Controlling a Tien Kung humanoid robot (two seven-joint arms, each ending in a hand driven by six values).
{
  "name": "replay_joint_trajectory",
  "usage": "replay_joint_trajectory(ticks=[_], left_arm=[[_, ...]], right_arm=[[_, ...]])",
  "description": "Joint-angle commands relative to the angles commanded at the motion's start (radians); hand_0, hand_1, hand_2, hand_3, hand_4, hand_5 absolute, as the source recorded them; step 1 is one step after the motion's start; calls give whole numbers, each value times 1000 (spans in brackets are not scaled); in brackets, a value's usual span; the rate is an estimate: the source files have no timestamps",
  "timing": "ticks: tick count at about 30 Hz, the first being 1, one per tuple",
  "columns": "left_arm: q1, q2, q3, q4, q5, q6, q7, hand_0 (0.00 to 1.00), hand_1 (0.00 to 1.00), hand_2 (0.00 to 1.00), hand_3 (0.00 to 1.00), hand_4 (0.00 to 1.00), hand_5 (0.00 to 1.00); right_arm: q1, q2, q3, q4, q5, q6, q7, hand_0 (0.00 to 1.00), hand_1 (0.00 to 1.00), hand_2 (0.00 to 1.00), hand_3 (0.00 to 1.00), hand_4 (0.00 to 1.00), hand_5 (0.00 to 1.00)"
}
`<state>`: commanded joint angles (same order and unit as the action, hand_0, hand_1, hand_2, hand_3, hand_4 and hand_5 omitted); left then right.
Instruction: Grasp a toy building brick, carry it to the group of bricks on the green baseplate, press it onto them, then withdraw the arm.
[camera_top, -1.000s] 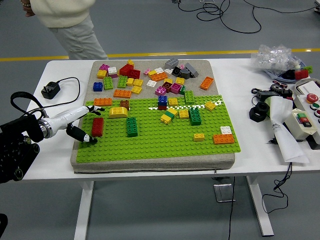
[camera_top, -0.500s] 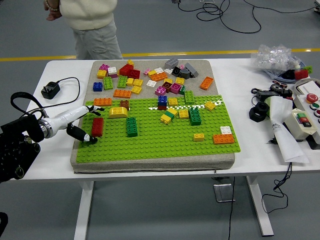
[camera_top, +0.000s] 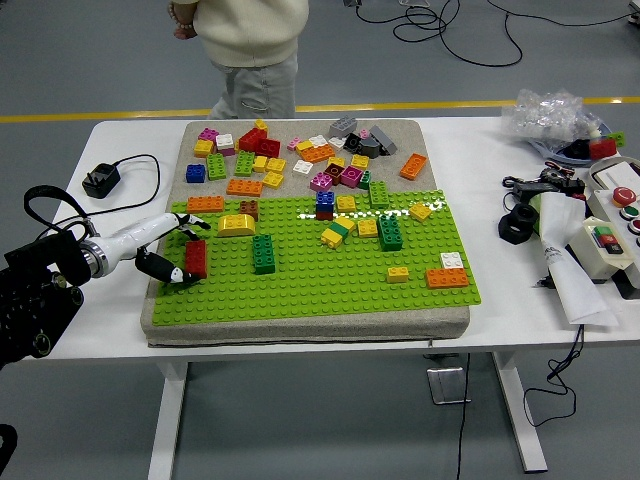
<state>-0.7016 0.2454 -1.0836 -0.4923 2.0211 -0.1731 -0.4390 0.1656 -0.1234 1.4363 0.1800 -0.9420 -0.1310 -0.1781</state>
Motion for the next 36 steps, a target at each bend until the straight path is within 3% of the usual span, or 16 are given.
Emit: replay_joint_trajectory(ticks=[4, 5, 11, 19, 29, 36], left_arm=[[-1, 1, -7, -6, -7, 2, -1, 981, 844, 614, 762, 745, 94], [0, 1, -10, -8, -7, 2, -1, 934, 817, 583, 681, 682, 73], [9, 7, -48, -51, 1, -10, 1, 924, 808, 578, 665, 670, 68], [43, 18, -83, -155, 7, -20, 3, 925, 811, 580, 654, 674, 65], [132, -11, -107, -285, 26, -22, 34, 919, 809, 578, 640, 674, 68], [167, -31, -119, -317, 37, -25, 50, 922, 807, 577, 638, 673, 68]], right_arm=[[0, 0, 2, 0, 0, 1, 0, 800, 745, 761, 725, 908, 551], [-1, 0, 2, 0, 0, 1, 0, 800, 743, 761, 723, 908, 551], [1, -1, 6, 0, 2, 0, 3, 800, 743, 761, 723, 908, 551], [1, -4, 13, 0, -1, 1, 6, 799, 744, 761, 723, 908, 551], [-1, -9, 21, 0, -5, 5, 10, 800, 744, 761, 723, 908, 551], [-2, -11, 24, 0, -6, 7, 13, 800, 744, 762, 723, 908, 551]])
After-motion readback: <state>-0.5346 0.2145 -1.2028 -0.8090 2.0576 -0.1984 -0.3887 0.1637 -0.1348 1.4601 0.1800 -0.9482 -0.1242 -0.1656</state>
